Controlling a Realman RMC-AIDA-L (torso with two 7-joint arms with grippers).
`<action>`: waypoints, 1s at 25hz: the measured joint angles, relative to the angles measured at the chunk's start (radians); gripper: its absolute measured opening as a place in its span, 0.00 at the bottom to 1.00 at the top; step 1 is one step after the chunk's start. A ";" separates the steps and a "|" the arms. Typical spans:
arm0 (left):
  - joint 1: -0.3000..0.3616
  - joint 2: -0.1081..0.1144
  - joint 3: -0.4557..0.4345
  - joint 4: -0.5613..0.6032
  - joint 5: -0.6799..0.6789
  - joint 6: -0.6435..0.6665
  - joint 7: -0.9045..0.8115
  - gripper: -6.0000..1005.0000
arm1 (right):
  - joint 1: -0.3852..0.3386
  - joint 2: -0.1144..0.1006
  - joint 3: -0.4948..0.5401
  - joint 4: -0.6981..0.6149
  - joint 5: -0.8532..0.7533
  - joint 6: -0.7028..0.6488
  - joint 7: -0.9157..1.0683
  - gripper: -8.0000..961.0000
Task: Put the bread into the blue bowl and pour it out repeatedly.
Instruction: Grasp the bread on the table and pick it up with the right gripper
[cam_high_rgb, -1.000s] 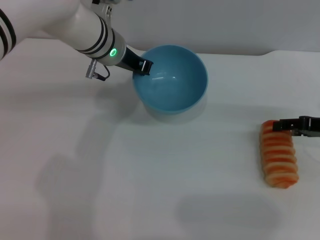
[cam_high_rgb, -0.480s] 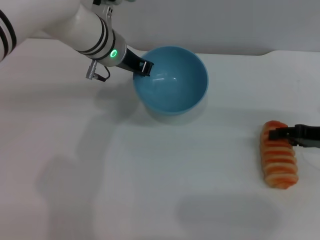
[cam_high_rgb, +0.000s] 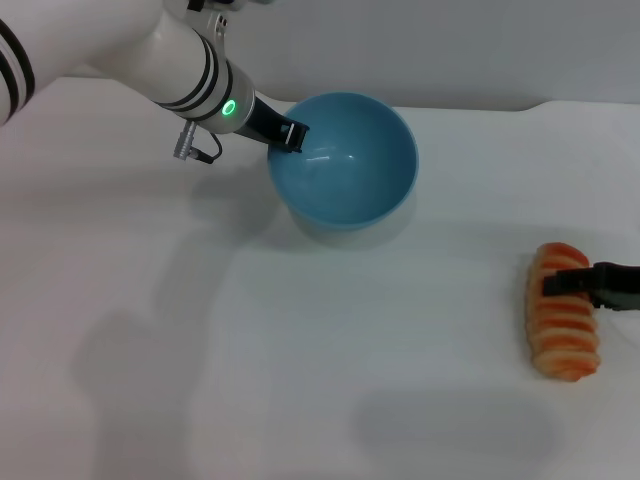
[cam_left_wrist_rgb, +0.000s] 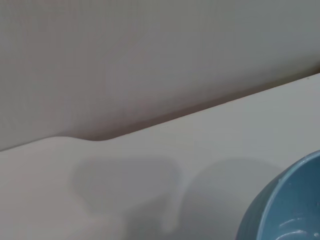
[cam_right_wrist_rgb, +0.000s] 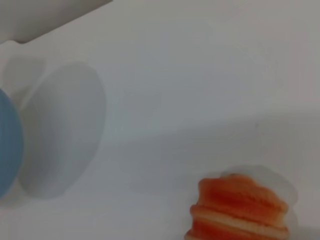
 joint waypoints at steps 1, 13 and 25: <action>0.000 0.000 0.000 0.000 0.000 -0.001 0.000 0.00 | 0.000 0.000 0.000 0.000 0.000 0.000 0.000 0.64; 0.011 0.001 0.000 0.006 0.001 -0.007 0.000 0.00 | 0.011 0.010 -0.088 -0.015 0.001 0.020 -0.023 0.61; 0.019 -0.002 -0.002 0.002 0.000 -0.016 -0.002 0.00 | 0.017 0.023 -0.115 -0.086 0.030 0.013 -0.088 0.50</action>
